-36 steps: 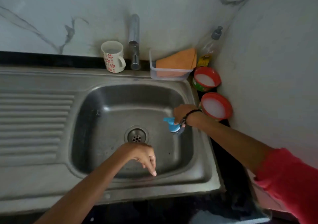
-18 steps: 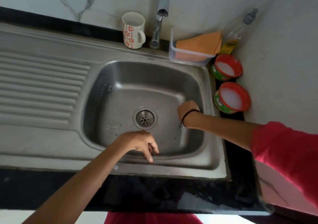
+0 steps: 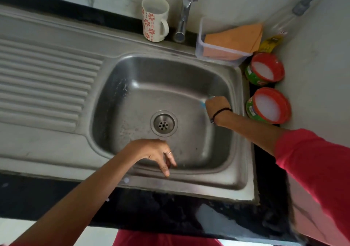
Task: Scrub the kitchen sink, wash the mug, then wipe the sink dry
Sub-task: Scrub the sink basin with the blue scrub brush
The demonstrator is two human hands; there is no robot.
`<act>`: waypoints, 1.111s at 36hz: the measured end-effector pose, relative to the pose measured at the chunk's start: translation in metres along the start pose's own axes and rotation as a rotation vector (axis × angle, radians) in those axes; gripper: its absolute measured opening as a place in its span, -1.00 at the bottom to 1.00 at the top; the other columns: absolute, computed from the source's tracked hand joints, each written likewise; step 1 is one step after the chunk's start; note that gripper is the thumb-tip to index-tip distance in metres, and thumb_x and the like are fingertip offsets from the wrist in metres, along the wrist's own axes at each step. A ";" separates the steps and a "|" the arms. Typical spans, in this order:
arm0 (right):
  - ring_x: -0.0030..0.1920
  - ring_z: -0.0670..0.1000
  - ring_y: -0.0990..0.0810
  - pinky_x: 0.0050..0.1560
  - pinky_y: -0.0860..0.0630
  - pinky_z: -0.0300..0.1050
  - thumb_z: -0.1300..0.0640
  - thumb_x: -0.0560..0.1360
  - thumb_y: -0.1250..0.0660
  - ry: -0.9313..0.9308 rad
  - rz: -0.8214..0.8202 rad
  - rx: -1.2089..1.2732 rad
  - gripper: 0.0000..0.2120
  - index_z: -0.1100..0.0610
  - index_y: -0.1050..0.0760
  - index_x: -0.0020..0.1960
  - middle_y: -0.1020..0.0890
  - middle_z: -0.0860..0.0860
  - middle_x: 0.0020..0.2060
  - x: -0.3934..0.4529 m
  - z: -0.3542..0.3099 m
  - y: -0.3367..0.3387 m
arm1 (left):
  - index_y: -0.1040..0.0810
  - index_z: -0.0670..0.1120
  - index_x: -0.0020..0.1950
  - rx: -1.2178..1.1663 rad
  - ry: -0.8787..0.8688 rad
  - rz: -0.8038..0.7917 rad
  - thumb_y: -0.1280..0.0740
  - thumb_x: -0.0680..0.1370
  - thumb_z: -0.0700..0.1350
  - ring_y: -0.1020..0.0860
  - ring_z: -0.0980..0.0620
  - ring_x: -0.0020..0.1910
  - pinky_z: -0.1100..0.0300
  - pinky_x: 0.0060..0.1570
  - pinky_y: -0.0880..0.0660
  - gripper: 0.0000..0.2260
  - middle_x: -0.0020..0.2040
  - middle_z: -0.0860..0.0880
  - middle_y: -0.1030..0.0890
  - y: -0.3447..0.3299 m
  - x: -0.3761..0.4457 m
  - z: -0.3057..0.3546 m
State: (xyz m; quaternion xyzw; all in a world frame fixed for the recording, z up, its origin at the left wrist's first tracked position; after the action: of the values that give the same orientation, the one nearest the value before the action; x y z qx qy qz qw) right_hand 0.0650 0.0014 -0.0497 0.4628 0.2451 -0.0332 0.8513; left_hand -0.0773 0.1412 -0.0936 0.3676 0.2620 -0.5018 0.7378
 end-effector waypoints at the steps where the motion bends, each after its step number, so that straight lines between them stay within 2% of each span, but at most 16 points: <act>1: 0.25 0.11 -0.52 0.18 -0.44 -0.08 0.29 0.61 -0.04 0.015 -0.028 0.016 -0.68 0.20 -0.46 0.27 -0.54 0.12 0.23 -0.001 -0.003 -0.008 | -0.59 0.04 0.20 -0.002 0.004 -0.003 -0.53 0.34 -0.05 -0.52 0.19 -0.06 0.38 -0.04 -0.37 -0.57 0.06 0.10 -0.63 0.000 0.000 0.000; 3: 0.25 0.10 -0.52 0.19 -0.45 -0.08 0.24 0.61 -0.07 0.056 -0.107 0.054 -0.69 0.19 -0.46 0.27 -0.55 0.11 0.23 -0.003 -0.016 -0.027 | -0.59 0.04 0.20 -0.002 0.015 -0.014 -0.53 0.34 -0.05 -0.54 0.12 0.08 0.31 0.12 -0.37 -0.56 0.12 0.08 -0.62 0.000 0.001 0.000; 5: 0.23 0.10 -0.54 0.17 -0.46 -0.07 0.24 0.60 -0.08 0.053 -0.135 0.082 -0.70 0.18 -0.47 0.26 -0.56 0.11 0.21 0.000 -0.022 -0.039 | -0.58 0.03 0.21 -0.001 0.027 -0.027 -0.53 0.33 -0.05 -0.52 0.10 0.15 0.27 0.19 -0.36 -0.56 0.14 0.07 -0.62 0.000 0.003 0.000; 11: 0.23 0.12 -0.52 0.16 -0.44 -0.07 0.21 0.61 -0.09 -0.065 -0.127 0.252 -0.71 0.21 -0.45 0.26 -0.54 0.13 0.22 0.000 -0.018 -0.055 | -0.57 0.02 0.23 0.013 0.055 -0.075 -0.53 0.34 -0.07 -0.48 0.11 0.18 0.34 0.09 -0.31 -0.53 0.18 0.06 -0.59 0.001 0.007 0.003; 17: 0.27 0.13 -0.50 0.22 -0.42 -0.05 0.14 0.59 -0.14 0.168 -0.356 0.137 -0.68 0.21 -0.44 0.29 -0.53 0.14 0.25 -0.049 -0.055 -0.077 | -0.56 0.04 0.23 0.047 0.082 -0.133 -0.53 0.33 -0.07 -0.45 0.09 0.24 0.18 0.32 -0.37 -0.53 0.13 0.10 -0.58 0.002 0.009 0.007; 20: 0.30 0.12 -0.47 0.23 -0.41 -0.05 0.10 0.57 -0.18 0.222 -0.402 0.039 -0.65 0.18 -0.41 0.33 -0.50 0.11 0.29 -0.050 -0.056 -0.070 | -0.56 0.04 0.24 0.086 0.095 -0.159 -0.54 0.32 -0.06 -0.46 0.07 0.24 0.06 0.33 -0.37 -0.50 0.09 0.12 -0.57 0.002 0.012 0.010; 23: 0.29 0.08 -0.49 0.20 -0.45 -0.08 0.14 0.60 -0.11 0.190 -0.293 -0.062 -0.67 0.15 -0.43 0.33 -0.50 0.06 0.30 -0.025 -0.052 -0.050 | -0.53 0.04 0.27 0.128 0.126 -0.182 -0.54 0.32 -0.05 -0.46 0.04 0.27 0.04 0.35 -0.36 -0.47 0.25 0.04 -0.55 0.003 0.013 0.011; 27: 0.23 0.10 -0.53 0.15 -0.48 -0.07 0.31 0.60 -0.06 -0.006 -0.072 -0.072 -0.68 0.21 -0.49 0.26 -0.56 0.09 0.21 0.026 -0.014 -0.011 | -0.49 0.01 0.31 0.175 0.159 -0.223 -0.54 0.32 -0.05 -0.48 0.04 0.26 0.04 0.34 -0.36 -0.43 0.25 -0.03 -0.55 0.002 0.016 0.012; 29: 0.22 0.09 -0.54 0.15 -0.48 -0.10 0.30 0.60 -0.07 -0.044 -0.015 -0.090 -0.68 0.19 -0.51 0.24 -0.58 0.09 0.19 0.029 0.000 -0.002 | -0.47 0.00 0.33 0.193 0.172 -0.246 -0.54 0.32 -0.05 -0.50 0.04 0.24 0.06 0.34 -0.36 -0.41 0.23 -0.03 -0.57 0.001 0.019 0.013; 31: 0.24 0.09 -0.52 0.17 -0.48 -0.09 0.21 0.61 -0.09 -0.006 -0.049 -0.093 -0.70 0.18 -0.51 0.24 -0.57 0.09 0.20 0.010 -0.007 -0.011 | -0.47 0.01 0.34 0.214 0.178 -0.265 -0.54 0.31 -0.03 -0.50 0.05 0.24 0.06 0.34 -0.36 -0.39 0.23 -0.02 -0.57 0.001 0.021 0.014; 35: 0.30 0.12 -0.47 0.22 -0.47 -0.01 0.17 0.63 -0.03 0.260 -0.276 -0.128 -0.67 0.19 -0.44 0.31 -0.50 0.11 0.29 -0.070 -0.056 -0.045 | -0.43 0.02 0.37 0.270 0.201 -0.277 -0.53 0.33 -0.01 -0.48 0.03 0.27 0.07 0.34 -0.35 -0.37 0.29 -0.01 -0.53 0.003 0.022 0.015; 37: 0.31 0.13 -0.45 0.22 -0.46 -0.01 0.16 0.64 -0.02 0.362 -0.329 -0.198 -0.66 0.17 -0.42 0.33 -0.47 0.11 0.31 -0.093 -0.069 -0.046 | -0.42 0.01 0.37 0.288 0.201 -0.287 -0.53 0.33 0.00 -0.48 0.04 0.27 0.09 0.33 -0.34 -0.36 0.29 0.00 -0.53 0.003 0.022 0.016; 40: 0.31 0.11 -0.46 0.19 -0.46 -0.03 0.14 0.63 -0.07 0.336 -0.321 -0.258 -0.67 0.15 -0.42 0.33 -0.47 0.08 0.32 -0.072 -0.055 -0.028 | -0.43 0.01 0.36 0.280 0.207 -0.297 -0.54 0.32 0.00 -0.50 0.06 0.25 0.09 0.34 -0.35 -0.36 0.27 0.03 -0.54 0.003 0.023 0.015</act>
State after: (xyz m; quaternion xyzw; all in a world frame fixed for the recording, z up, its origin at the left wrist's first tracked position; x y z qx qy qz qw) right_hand -0.0273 0.0177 -0.0636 0.3045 0.4557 -0.0589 0.8343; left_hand -0.0660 0.1176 -0.1015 0.4734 0.3154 -0.5959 0.5668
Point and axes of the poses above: each hand's wrist, its own x-axis towards the middle knuckle, its own y-axis out of the back of the hand, z = x × y, the point moved 7 cm from there along x, towards the middle knuckle
